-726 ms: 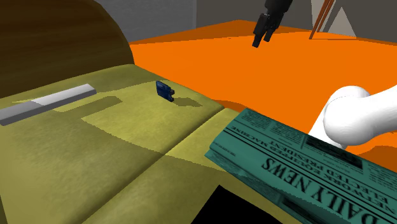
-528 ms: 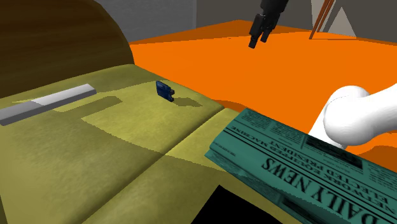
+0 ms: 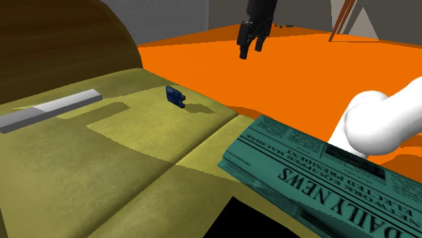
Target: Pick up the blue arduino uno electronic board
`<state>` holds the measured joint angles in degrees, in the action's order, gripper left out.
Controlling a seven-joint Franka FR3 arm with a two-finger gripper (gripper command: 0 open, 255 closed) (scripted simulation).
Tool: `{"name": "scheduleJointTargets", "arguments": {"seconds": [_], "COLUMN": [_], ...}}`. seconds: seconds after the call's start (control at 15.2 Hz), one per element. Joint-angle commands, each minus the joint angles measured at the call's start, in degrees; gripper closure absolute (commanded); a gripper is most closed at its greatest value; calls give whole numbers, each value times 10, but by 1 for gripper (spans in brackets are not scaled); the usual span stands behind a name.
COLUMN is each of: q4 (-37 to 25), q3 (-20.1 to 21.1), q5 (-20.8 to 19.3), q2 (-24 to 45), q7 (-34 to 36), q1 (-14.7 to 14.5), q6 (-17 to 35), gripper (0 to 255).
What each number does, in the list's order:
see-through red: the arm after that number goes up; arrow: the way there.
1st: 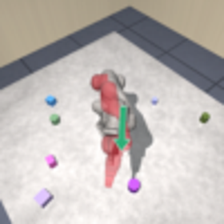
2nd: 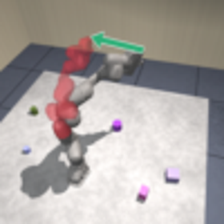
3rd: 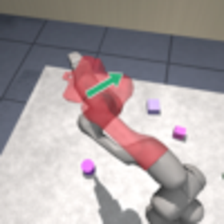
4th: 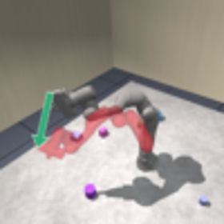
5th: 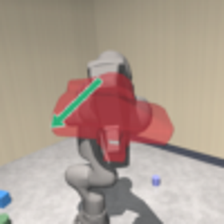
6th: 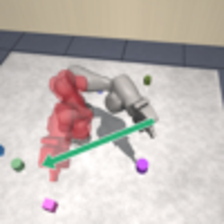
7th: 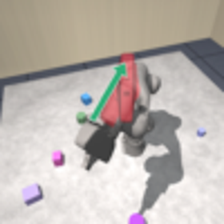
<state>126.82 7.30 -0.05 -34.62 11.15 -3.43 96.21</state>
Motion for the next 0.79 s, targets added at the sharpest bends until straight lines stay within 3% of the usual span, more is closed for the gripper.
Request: {"name": "scheduleJointTargets", "arguments": {"seconds": [0.0,0.73], "q4": [-22,-201], "q3": [23,133], "q5": [9,13], "q2": [29,244], "q7": [26,166], "q1": [-7,-37], "q6": [-6,-41], "gripper": [0,0]}}
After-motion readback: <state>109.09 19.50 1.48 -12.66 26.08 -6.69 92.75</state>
